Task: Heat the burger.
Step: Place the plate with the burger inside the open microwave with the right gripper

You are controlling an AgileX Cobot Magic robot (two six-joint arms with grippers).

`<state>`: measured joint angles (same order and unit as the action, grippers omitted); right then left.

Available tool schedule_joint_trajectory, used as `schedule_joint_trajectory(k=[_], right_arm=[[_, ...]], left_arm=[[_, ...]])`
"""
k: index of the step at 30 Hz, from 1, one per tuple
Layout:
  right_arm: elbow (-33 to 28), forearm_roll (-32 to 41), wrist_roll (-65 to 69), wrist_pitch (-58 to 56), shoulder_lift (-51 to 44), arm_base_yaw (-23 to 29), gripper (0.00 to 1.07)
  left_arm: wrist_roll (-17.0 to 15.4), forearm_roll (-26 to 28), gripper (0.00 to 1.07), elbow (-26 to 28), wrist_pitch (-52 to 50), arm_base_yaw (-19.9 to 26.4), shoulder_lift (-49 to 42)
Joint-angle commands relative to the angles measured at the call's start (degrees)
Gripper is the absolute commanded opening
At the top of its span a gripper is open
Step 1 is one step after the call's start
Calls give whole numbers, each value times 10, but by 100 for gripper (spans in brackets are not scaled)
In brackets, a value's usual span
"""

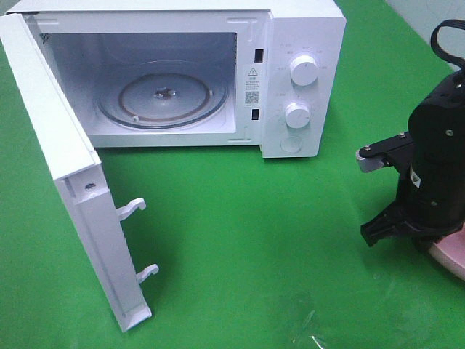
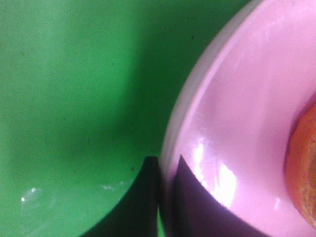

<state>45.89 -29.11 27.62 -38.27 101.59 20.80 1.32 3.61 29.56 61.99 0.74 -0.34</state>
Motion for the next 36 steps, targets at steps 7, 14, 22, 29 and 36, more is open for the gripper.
schedule_joint_trajectory(k=[7, 14, 22, 29, 36], right_arm=[[-4, -56, 26, -82, -32, 44, 0], [-4, -70, 37, -108, -49, 53, 0], [-7, -72, 33, -142, -77, 53, 0], [-25, -74, 33, -147, -101, 68, 0], [-42, -62, 36, -150, -119, 113, 0]], left_arm=[[-2, -1, 98, 0, -7, -1, -2], [-2, -1, 98, 0, -7, -1, -2], [-2, -1, 98, 0, -7, -1, -2], [-2, -1, 98, 0, -7, -1, -2], [-2, -1, 98, 0, -7, -1, -2]])
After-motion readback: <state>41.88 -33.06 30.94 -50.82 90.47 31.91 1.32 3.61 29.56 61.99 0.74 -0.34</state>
